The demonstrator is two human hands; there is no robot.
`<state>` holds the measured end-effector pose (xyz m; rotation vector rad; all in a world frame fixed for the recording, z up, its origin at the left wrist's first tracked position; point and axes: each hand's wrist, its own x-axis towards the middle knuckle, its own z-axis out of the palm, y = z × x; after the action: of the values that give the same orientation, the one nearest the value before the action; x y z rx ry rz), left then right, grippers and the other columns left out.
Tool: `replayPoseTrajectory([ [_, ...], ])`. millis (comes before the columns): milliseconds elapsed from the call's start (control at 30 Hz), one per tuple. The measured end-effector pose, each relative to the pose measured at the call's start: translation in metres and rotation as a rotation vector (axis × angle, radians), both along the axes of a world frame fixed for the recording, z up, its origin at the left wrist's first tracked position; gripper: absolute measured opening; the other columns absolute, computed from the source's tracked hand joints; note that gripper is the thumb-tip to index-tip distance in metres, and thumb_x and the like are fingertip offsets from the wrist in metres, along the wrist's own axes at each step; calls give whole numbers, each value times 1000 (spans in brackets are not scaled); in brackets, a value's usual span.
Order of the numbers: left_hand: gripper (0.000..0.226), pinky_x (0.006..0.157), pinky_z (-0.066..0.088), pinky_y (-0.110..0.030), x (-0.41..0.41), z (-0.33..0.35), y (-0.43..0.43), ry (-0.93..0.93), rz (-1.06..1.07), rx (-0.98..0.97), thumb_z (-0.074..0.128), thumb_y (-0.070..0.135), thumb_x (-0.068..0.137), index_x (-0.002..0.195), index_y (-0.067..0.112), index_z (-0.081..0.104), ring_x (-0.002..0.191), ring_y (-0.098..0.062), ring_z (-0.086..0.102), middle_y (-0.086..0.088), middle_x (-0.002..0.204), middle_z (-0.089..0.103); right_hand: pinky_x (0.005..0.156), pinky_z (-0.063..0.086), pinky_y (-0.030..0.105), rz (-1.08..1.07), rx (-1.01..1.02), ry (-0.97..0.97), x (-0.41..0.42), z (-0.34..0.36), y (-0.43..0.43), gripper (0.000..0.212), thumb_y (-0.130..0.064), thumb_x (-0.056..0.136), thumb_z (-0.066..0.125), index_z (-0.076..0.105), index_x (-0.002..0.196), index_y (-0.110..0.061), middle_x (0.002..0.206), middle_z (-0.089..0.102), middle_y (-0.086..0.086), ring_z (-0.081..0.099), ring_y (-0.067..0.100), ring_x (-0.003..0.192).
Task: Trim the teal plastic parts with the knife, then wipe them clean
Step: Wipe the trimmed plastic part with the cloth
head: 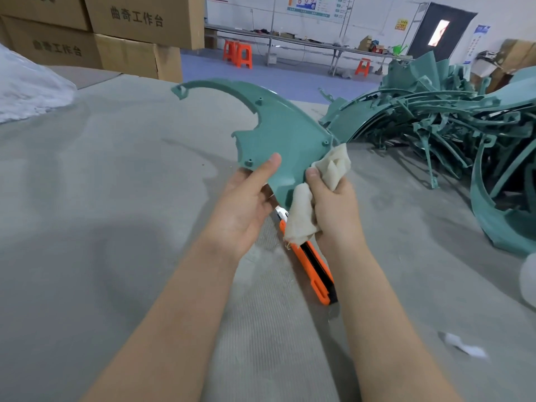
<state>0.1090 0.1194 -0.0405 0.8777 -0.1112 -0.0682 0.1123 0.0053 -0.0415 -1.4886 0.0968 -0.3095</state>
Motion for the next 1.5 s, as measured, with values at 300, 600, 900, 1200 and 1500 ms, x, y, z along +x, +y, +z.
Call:
replayPoseTrajectory([
  [300,29,76,57,-26,-1,-1,3,-4,5,57,58,13,93,122,12,61,101,-16,69,-2,113,71,85,50,58,-55,-206,-6,-4,2,2,44,-42,98,48,60,94,0,102,67,24,64,39,97],
  [600,29,82,57,-29,2,-3,7,-24,17,18,61,14,91,120,15,62,105,-17,68,-1,113,72,62,55,22,-45,228,-25,-1,3,-16,21,-37,98,53,62,81,-27,62,68,-16,66,1,62],
  [900,32,74,57,-25,1,-4,11,-71,2,117,60,14,93,124,14,59,102,-15,69,0,112,72,88,52,58,120,7,-22,-6,5,-8,19,-11,90,65,62,105,2,103,68,24,67,34,96],
  [1200,25,73,56,-24,2,-7,13,-91,-41,209,62,16,89,113,19,64,97,-12,70,4,105,74,81,59,40,207,96,26,-6,2,-10,5,-12,86,71,69,90,-14,94,75,8,72,23,89],
  [1500,24,76,57,-25,3,-7,17,-117,-51,234,62,16,89,113,18,64,99,-14,70,3,106,74,76,52,43,179,110,73,-4,4,-11,10,-5,85,61,61,80,-13,82,63,11,63,24,77],
])
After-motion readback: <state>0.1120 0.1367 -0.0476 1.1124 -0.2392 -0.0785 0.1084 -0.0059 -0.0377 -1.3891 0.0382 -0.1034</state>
